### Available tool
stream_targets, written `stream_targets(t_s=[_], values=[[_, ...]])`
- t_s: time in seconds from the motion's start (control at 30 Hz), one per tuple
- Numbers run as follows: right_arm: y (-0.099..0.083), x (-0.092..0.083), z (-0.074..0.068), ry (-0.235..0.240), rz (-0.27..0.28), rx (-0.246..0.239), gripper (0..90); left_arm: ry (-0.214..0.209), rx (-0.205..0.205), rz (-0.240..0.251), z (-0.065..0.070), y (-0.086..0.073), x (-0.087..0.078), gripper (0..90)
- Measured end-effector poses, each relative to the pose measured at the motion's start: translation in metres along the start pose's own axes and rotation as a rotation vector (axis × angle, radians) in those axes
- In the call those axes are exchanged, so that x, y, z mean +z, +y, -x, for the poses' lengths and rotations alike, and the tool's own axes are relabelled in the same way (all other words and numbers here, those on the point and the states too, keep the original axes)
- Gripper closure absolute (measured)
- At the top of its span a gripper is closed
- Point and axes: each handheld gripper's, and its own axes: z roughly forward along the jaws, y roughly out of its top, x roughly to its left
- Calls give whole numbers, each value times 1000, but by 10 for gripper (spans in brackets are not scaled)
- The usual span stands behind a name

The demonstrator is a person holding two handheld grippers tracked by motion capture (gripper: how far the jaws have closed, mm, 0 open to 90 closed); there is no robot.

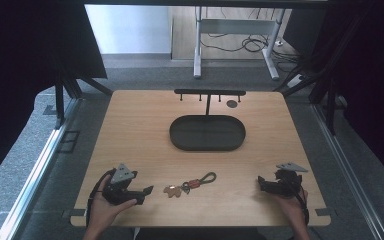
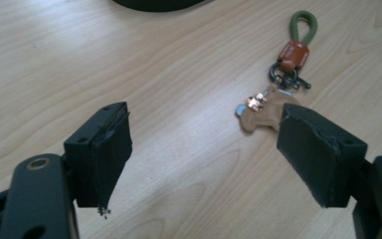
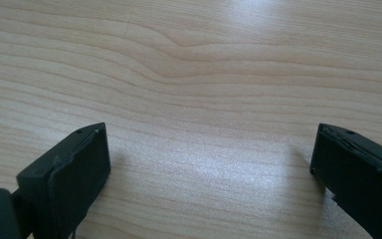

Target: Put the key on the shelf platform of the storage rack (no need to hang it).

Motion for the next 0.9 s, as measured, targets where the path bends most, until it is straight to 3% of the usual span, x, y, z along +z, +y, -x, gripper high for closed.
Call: stream_targets(t_s=[0.23, 0.47, 0.57, 0.67, 0.77, 0.9], values=[[0, 0, 1, 5, 0, -6, 23, -3, -19, -9, -3, -3, -1, 215], [0, 0, 1, 3, 1, -6, 24, -40, 9, -11, 1, 4, -5, 207], [0, 0, 1, 3, 1, -6, 24, -53, 29, -20, 4, 9, -3, 203], [1, 1, 1, 3, 0, -4, 23, -79, 97, -63, 6, 21, 2, 211], [1, 1, 1, 6, -1, -6, 22, -121, 123, -84, 8, 29, 4, 221], [1, 1, 1, 6, -1, -7, 23, -144, 160, -117, 13, 40, 9, 233]])
